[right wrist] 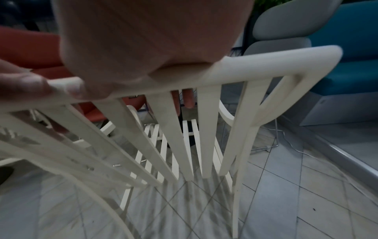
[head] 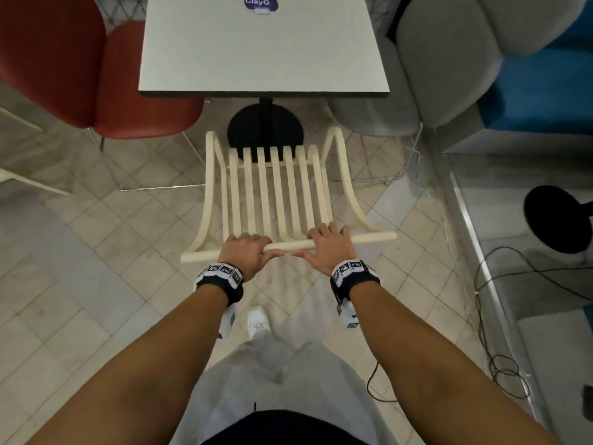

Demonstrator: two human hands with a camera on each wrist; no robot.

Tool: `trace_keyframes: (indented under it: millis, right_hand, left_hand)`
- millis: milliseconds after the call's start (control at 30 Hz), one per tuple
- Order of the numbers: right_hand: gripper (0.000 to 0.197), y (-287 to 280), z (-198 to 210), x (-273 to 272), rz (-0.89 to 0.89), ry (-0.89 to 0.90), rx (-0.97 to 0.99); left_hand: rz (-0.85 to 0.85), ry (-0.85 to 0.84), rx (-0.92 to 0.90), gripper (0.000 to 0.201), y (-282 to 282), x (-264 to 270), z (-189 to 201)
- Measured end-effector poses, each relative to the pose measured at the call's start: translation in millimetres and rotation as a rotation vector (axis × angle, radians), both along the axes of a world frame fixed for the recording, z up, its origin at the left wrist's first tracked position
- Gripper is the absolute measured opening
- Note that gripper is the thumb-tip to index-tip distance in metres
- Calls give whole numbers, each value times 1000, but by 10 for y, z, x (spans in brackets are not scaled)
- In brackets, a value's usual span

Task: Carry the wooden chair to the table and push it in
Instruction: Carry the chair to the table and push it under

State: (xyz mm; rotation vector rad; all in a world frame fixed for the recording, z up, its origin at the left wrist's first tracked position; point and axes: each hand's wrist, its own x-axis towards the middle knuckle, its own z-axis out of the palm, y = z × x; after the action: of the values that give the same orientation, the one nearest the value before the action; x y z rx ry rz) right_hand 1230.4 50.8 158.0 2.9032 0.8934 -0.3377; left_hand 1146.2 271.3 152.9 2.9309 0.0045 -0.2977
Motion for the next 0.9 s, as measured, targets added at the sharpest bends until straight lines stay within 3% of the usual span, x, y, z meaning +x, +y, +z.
trace_keyframes:
  millis: [233,333,433,567,700,800,900]
  right_hand:
    - [72,53,-50,407,-167,122,162]
    - [91,-100,-12,574,-189,158,127]
    - [107,-213,14,687,-145,210,107]
    - [101,-251,-48,686,-69,134,92]
    - [85,-253,-101,780,-17,45,88]
    - [79,-190,-108,1008,0,23,120]
    - [86,-107,-98,1313,15,52,160]
  left_hand:
    - [135,90,29,78,235,393,141]
    - [172,85,27,82,315,394,116]
    - [151,27,-63,73,442,303,33]
    - [111,-41,-126,55,584,243,-17]
    - [94,-54,-97,55,592,398,24]
    - [161,-72,-41,55,613,590,48]
    - [261,-86,11,58,602,815,88]
